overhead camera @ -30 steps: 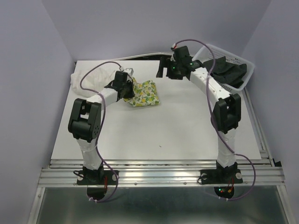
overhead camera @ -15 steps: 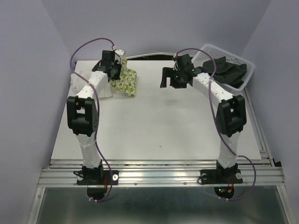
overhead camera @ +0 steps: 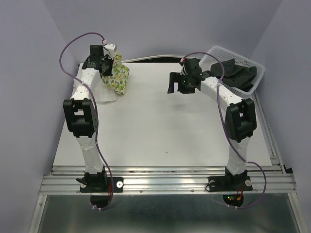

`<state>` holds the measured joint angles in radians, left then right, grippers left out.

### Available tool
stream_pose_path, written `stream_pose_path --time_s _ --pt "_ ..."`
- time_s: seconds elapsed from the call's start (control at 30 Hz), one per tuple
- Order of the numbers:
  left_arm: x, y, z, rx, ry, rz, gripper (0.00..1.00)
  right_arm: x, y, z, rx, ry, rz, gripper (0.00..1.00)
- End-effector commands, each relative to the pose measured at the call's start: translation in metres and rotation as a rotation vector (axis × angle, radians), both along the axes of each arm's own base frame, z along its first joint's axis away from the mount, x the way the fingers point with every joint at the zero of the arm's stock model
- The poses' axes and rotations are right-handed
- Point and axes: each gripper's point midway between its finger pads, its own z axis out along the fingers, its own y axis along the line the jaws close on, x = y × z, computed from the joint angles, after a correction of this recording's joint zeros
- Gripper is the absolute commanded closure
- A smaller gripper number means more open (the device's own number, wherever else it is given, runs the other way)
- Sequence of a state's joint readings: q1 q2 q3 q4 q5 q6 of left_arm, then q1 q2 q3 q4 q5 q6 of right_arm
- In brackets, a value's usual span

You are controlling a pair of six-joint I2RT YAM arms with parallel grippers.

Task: Fold and stack the skirts
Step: Neatly place the folded skirt to the corner

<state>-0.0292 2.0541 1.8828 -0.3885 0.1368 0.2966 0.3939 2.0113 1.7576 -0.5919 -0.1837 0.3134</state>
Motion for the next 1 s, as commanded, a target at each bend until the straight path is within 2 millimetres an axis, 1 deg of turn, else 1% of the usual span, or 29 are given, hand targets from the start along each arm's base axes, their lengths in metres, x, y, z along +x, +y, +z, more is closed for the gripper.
stream_pose_path --time_s 0.0,0.07,0.17,0.2,0.27,0.3,0.33,0.37,0.4,0.43,0.47,0.5,0.53,0.57,0.6,0.63,0.67,0.77,0.8,0.83,0.87,0.9,0.93,0.97 --pt "0.019 0.021 0.072 -0.003 -0.188 -0.019 1.00 0.005 0.001 0.018 0.021 -0.059 0.013 0.00" --pt "0.022 0.028 0.075 -0.004 -0.203 -0.012 1.00 0.005 0.001 0.017 0.020 -0.058 0.013 0.00" --pt "0.025 0.048 0.064 -0.024 -0.192 0.015 1.00 0.004 0.000 0.012 0.010 -0.051 0.013 0.00" --pt "0.027 0.063 0.056 -0.048 -0.183 0.039 1.00 0.004 -0.001 0.009 0.005 -0.047 0.012 0.00" --pt "0.029 0.080 0.039 -0.073 -0.164 0.069 1.00 0.003 -0.001 0.005 -0.001 -0.041 0.018 0.00" --pt "0.030 0.084 0.032 -0.106 -0.156 0.072 1.00 0.002 -0.002 0.001 -0.008 -0.033 0.022 0.00" --pt "0.031 0.101 0.013 -0.122 -0.131 0.101 1.00 0.002 -0.002 -0.003 -0.012 -0.029 0.023 0.00" --pt "0.032 0.108 0.004 -0.134 -0.120 0.110 1.00 0.002 -0.002 -0.005 -0.015 -0.024 0.026 0.00" --pt "0.033 0.115 -0.016 -0.147 -0.090 0.128 1.00 0.001 -0.003 -0.007 -0.022 -0.021 0.029 0.00" --pt "0.035 0.127 -0.022 -0.148 -0.086 0.151 1.00 0.001 -0.003 -0.008 -0.022 -0.022 0.031 0.00" --pt "0.036 0.134 -0.031 -0.149 -0.073 0.164 1.00 0.000 -0.003 -0.009 -0.025 -0.015 0.031 0.00" --pt "0.038 0.138 -0.039 -0.154 -0.060 0.171 1.00 0.002 -0.008 -0.011 -0.029 -0.010 0.024 0.00" --pt "0.042 0.143 -0.053 -0.150 -0.039 0.182 0.96 0.002 -0.008 -0.012 -0.032 -0.010 0.024 0.00" --pt "0.042 0.151 -0.060 -0.146 -0.028 0.199 0.86 0.001 -0.009 -0.013 -0.035 -0.003 0.023 0.00" --pt "0.044 0.155 -0.064 -0.141 -0.025 0.208 0.82 0.001 -0.009 -0.014 -0.038 0.001 0.024 0.00" --pt "0.045 0.159 -0.072 -0.137 -0.016 0.219 0.77 0.000 -0.009 -0.015 -0.039 0.005 0.027 0.00" --pt "0.046 0.164 -0.072 -0.130 -0.023 0.230 0.65 0.000 -0.009 -0.014 -0.040 0.005 0.024 0.00" --pt "0.046 0.169 -0.068 -0.124 -0.036 0.238 0.57 -0.001 -0.010 -0.013 -0.041 0.009 0.025 0.00" --pt "0.045 0.172 -0.064 -0.110 -0.042 0.251 0.50 -0.001 -0.010 -0.012 -0.045 0.007 0.023 0.00" --pt "0.044 0.171 -0.055 -0.105 -0.057 0.250 0.49 0.000 -0.010 -0.009 -0.045 0.000 0.025 0.00" --pt "0.042 0.175 -0.050 -0.088 -0.064 0.253 0.40 0.000 -0.010 -0.007 -0.044 -0.002 0.025 0.00" --pt "0.041 0.176 -0.044 -0.077 -0.072 0.257 0.38 -0.001 -0.011 -0.006 -0.043 -0.005 0.025 0.00" --pt "0.037 0.176 -0.031 -0.067 -0.090 0.259 0.36 -0.001 -0.011 -0.002 -0.041 -0.011 0.022 0.00" --pt "0.036 0.177 -0.023 -0.058 -0.102 0.259 0.28 -0.001 -0.012 -0.003 -0.044 -0.011 0.022 0.00"
